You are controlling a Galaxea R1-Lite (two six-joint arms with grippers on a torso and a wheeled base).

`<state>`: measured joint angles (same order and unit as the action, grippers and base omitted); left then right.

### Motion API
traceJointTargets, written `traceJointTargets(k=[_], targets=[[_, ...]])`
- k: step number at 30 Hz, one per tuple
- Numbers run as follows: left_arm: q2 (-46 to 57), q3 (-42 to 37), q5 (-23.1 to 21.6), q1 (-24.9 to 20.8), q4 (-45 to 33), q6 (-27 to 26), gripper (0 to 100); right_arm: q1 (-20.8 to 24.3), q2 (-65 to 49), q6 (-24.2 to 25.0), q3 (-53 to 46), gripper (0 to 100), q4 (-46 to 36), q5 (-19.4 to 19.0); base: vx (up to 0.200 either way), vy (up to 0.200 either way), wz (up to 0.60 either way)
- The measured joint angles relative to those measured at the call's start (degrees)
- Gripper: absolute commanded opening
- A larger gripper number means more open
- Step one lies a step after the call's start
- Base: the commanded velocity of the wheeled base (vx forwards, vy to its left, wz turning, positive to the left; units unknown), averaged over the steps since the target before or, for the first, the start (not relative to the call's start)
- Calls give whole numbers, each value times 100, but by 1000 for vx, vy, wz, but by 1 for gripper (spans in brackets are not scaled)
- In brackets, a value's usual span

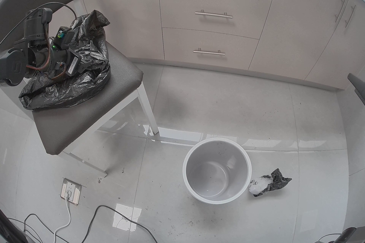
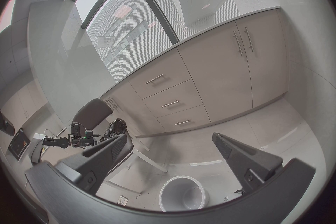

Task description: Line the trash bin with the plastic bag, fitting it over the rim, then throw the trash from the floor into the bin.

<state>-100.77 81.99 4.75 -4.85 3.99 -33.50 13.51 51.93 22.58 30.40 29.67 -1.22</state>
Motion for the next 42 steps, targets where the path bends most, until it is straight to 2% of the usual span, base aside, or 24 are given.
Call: traceJointTargets(k=[13, 34, 35, 42], targets=[[-566, 430, -2, 20, -5, -397, 100, 0, 7, 0, -17, 100, 0, -9, 0, 0, 0], [-1440, 1228, 0, 34, -9, -358, 100, 2, 126, 9, -87, 100, 10, -45, 0, 0, 0], [-1458, 1246, -5, 32, -9, -354, 0, 2, 126, 9, -87, 100, 10, -45, 0, 0, 0], [-1513, 1304, -18, 23, -5, -341, 0, -1, 126, 11, -80, 100, 16, -44, 0, 0, 0]])
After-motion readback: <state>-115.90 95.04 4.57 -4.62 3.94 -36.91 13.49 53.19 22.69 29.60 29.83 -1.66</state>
